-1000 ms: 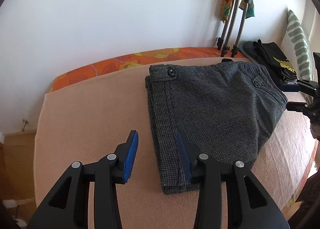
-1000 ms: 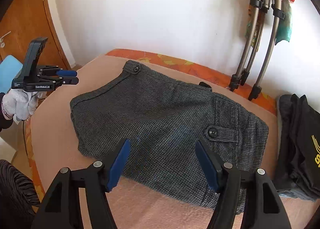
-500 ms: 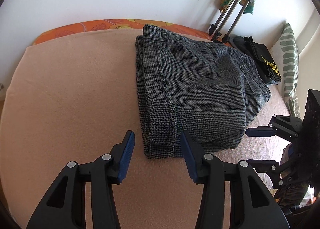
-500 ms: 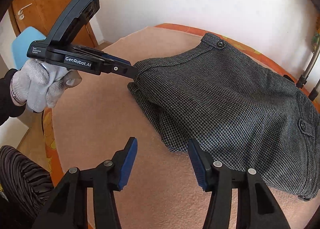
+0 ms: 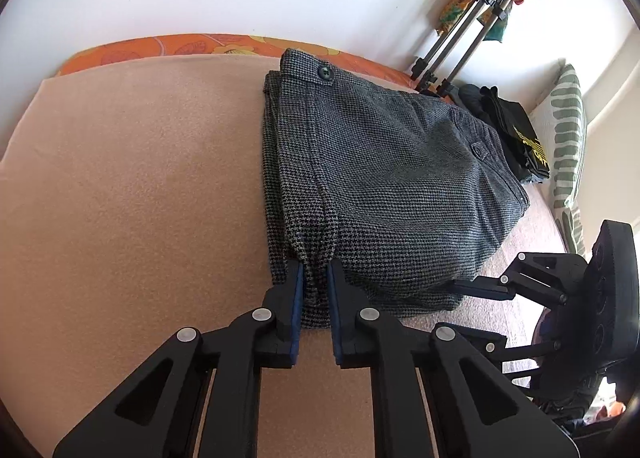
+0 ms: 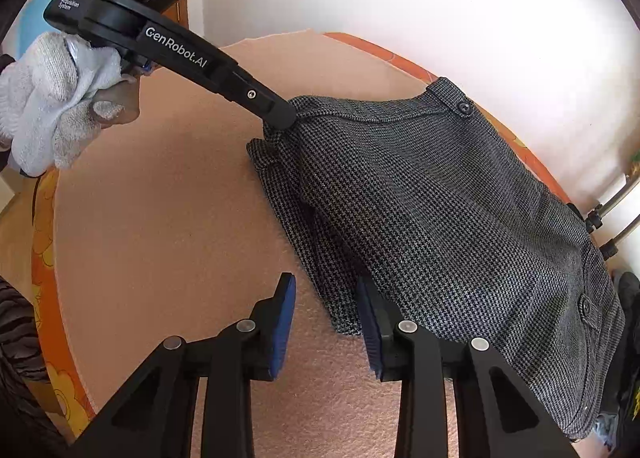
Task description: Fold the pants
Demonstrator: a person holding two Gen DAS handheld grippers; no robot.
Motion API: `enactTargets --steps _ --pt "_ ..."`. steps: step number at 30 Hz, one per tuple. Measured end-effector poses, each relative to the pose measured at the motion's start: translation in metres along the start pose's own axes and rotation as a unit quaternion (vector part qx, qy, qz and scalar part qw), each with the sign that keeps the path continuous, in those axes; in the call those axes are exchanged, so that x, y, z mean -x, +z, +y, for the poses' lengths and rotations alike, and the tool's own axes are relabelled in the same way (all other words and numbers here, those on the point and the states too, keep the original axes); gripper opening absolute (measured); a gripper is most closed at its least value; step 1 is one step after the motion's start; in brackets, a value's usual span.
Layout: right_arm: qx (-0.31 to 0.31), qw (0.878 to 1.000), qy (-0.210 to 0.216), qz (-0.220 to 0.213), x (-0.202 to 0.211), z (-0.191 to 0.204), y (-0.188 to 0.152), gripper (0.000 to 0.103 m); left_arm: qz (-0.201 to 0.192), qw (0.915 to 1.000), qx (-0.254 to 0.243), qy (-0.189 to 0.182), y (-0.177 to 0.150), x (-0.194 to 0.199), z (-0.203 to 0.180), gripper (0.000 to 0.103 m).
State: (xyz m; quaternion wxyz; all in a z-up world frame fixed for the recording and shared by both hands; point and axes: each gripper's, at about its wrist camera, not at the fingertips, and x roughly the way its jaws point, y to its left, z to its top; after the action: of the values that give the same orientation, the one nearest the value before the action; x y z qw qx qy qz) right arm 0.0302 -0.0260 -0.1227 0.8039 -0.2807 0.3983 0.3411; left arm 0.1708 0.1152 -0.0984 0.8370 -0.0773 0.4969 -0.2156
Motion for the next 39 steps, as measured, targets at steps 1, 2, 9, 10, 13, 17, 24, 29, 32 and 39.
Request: enactTargets --steps 1,2,9,10,13,17,24,29,32,39 --pt "0.005 1.000 -0.003 0.001 0.000 0.000 0.000 0.022 -0.003 1.0000 -0.006 0.003 0.000 0.001 -0.002 0.008" --pt "0.005 1.000 -0.004 0.001 0.002 -0.002 -0.001 0.019 -0.004 0.9999 -0.009 0.004 0.001 0.003 -0.005 0.008" --pt "-0.016 1.000 0.015 -0.006 0.010 -0.015 -0.001 0.003 -0.011 0.9998 -0.009 0.009 0.008 0.015 -0.007 0.002" --pt "-0.017 1.000 0.015 -0.008 0.012 -0.015 -0.001 0.002 -0.011 0.9999 -0.006 0.005 0.008 0.016 -0.007 0.002" --pt "-0.035 0.999 0.030 -0.020 0.019 -0.022 -0.002 0.001 -0.019 0.9995 -0.022 0.016 0.004 0.020 -0.011 0.002" --pt "-0.048 0.998 0.041 -0.024 0.022 -0.029 -0.005 0.000 -0.020 0.9982 -0.048 0.031 -0.003 0.021 -0.018 0.002" --pt "-0.018 0.998 0.052 0.008 0.009 -0.015 -0.019 0.000 -0.007 0.9922 -0.059 0.110 -0.006 0.011 -0.019 0.002" --pt "-0.043 0.997 0.070 -0.007 0.014 -0.018 -0.023 0.000 -0.040 0.9895 -0.100 0.096 0.006 0.018 -0.053 0.002" --pt "-0.088 0.993 0.078 -0.022 0.027 -0.034 -0.029 0.018 -0.036 0.9897 -0.120 0.070 0.013 0.009 -0.076 0.002" --pt "-0.210 0.976 0.034 -0.055 0.073 -0.083 -0.066 0.056 -0.014 0.9903 -0.137 0.020 0.018 -0.024 -0.113 0.003"
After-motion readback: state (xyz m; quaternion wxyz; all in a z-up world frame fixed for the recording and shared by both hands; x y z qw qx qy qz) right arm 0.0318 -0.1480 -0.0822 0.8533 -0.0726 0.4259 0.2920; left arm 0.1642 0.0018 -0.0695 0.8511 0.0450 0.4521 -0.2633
